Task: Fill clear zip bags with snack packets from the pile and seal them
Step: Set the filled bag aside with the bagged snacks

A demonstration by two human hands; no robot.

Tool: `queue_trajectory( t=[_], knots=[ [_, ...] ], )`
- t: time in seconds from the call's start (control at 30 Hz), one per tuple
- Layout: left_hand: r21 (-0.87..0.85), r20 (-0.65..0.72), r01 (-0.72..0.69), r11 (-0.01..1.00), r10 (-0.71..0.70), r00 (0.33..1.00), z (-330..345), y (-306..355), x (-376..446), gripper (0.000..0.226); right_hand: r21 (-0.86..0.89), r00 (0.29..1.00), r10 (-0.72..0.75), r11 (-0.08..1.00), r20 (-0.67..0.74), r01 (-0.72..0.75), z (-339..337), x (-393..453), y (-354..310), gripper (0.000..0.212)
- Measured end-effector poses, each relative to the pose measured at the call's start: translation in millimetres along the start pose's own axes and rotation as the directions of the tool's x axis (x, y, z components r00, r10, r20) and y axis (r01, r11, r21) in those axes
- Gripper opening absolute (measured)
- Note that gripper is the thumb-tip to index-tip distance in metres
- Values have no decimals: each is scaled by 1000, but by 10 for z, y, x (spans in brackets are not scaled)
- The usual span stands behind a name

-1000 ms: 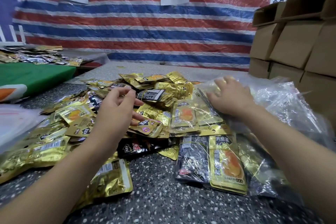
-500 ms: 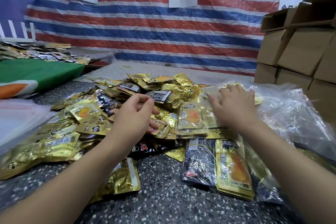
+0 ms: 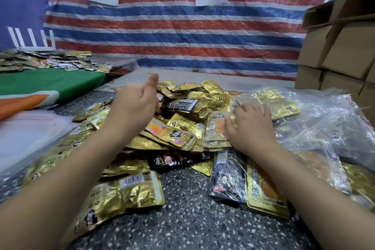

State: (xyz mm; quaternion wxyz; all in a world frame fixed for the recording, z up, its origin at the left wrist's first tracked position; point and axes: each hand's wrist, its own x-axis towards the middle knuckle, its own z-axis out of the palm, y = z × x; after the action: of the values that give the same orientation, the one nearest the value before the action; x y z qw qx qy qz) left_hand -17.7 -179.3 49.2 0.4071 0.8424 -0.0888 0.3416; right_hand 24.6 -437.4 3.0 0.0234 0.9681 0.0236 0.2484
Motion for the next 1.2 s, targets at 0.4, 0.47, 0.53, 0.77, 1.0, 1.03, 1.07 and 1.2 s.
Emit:
queue_trajectory(
  t=[0.4, 0.47, 0.53, 0.77, 1.0, 1.03, 1.07, 1.2],
  knots=[
    [849, -10, 277, 450, -510, 860, -1161, -1696, 207, 46, -63, 999, -48, 997, 26, 49, 72, -14, 3, 52],
    [857, 23, 276, 435, -568, 823, -1213, -1868, 87, 47, -61, 998, -51, 997, 34, 53, 69, -15, -24, 55],
    [820, -37, 352, 451, -572, 820, -1223, -1946, 6, 42, -64, 998, -54, 996, 43, 57, 61, -17, -47, 56],
    [777, -118, 438, 452, -579, 807, -1125, -1808, -36, 31, -53, 997, -50, 997, 55, 53, 59, -19, -43, 52],
    [699, -221, 270, 662, -159, 962, -943, -1246, 99, 40, -105, 996, -79, 991, 30, 81, 82, -34, -62, 55],
    [678, -216, 192, 709, -57, 975, -840, -1027, 140, 39, -112, 996, -82, 990, 25, 85, 85, -35, -63, 56],
    [643, -220, 113, 758, 41, 975, -721, -800, 169, 38, -115, 996, -84, 990, 18, 86, 85, -35, -66, 56],
    [423, -176, -152, 894, 245, 953, -140, 17, 47, 41, -128, 996, -88, 988, 24, 90, 53, -54, -110, 57]
  ],
)
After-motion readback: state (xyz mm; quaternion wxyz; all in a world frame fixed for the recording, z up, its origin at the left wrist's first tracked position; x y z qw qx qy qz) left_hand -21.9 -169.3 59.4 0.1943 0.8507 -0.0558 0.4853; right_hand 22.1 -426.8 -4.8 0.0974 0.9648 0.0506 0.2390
